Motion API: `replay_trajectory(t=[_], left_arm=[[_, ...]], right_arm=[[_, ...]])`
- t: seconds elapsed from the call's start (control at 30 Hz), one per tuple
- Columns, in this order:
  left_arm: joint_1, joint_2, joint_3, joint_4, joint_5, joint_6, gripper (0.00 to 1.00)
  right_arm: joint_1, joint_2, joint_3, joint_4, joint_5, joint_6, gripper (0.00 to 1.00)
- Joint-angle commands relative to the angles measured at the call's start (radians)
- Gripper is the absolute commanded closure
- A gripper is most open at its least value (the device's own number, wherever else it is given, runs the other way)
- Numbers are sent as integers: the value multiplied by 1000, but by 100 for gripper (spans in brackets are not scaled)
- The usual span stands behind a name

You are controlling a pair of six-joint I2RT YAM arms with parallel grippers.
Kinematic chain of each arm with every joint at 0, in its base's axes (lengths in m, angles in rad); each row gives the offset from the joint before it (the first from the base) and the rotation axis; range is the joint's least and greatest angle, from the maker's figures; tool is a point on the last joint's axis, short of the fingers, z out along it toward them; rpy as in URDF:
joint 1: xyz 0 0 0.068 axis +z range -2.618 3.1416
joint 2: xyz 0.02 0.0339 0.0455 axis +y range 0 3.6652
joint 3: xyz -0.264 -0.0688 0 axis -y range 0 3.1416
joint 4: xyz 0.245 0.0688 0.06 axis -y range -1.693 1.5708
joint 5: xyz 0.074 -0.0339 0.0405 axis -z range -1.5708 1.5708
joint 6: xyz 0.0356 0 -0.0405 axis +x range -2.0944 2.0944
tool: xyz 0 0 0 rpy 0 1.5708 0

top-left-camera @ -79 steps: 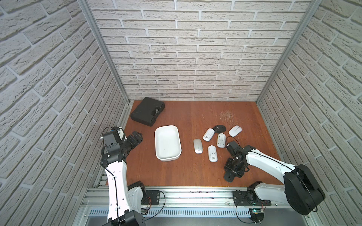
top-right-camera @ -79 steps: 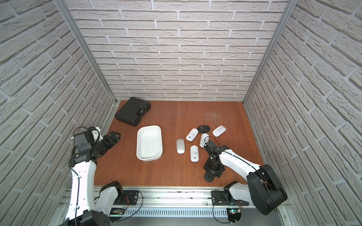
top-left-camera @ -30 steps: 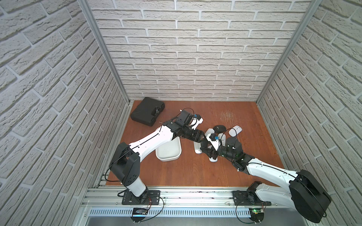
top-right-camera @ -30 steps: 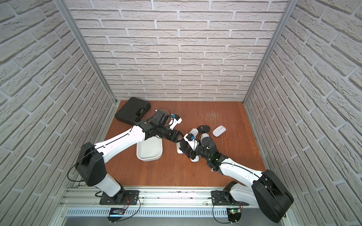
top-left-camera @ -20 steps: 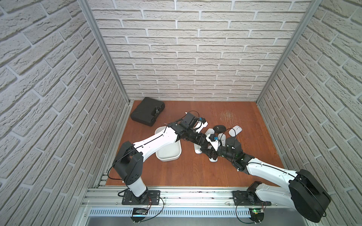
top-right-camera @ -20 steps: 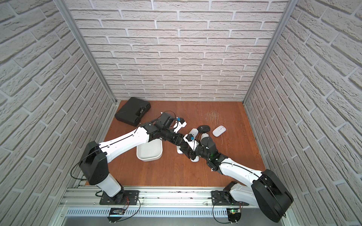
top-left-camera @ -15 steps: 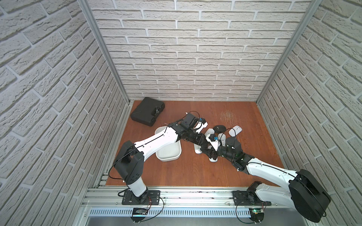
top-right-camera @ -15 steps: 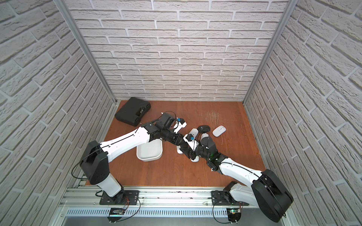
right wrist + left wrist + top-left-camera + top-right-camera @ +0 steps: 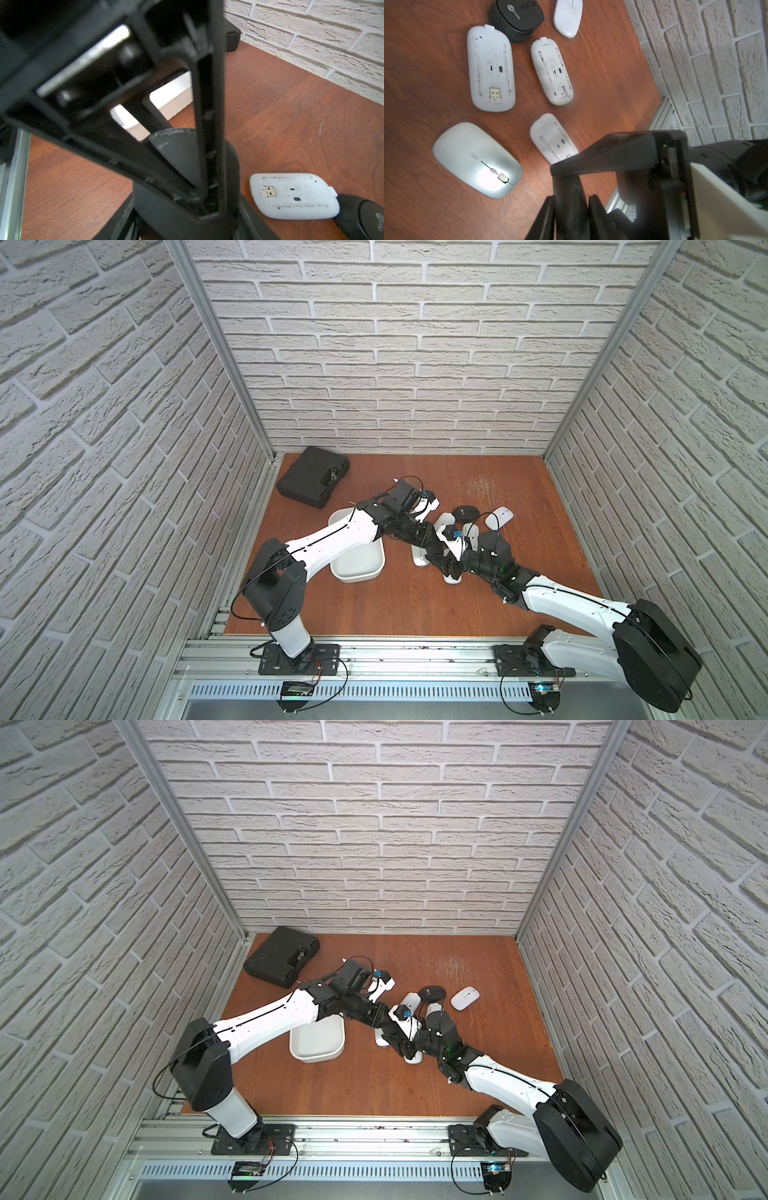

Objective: Put the mouse in the storage box
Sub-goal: Place the mouse in the storage box.

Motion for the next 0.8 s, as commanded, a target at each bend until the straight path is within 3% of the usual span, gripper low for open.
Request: replay_trajectory(t=[0.0, 0.17, 0.5, 0.77], left_arm=[[61, -59, -55, 89, 25, -12, 100], [219, -167, -185, 168, 10, -60, 100], [586, -349, -443, 324, -2, -190, 100], [659, -279, -477, 387, -106, -221, 100]], right_arm=[[4, -29, 21, 41, 21, 36, 27], [3, -54, 7, 47, 81, 60, 16], [1, -40, 7, 48, 73, 72, 15], [1, -28, 11, 53, 50, 75, 16]])
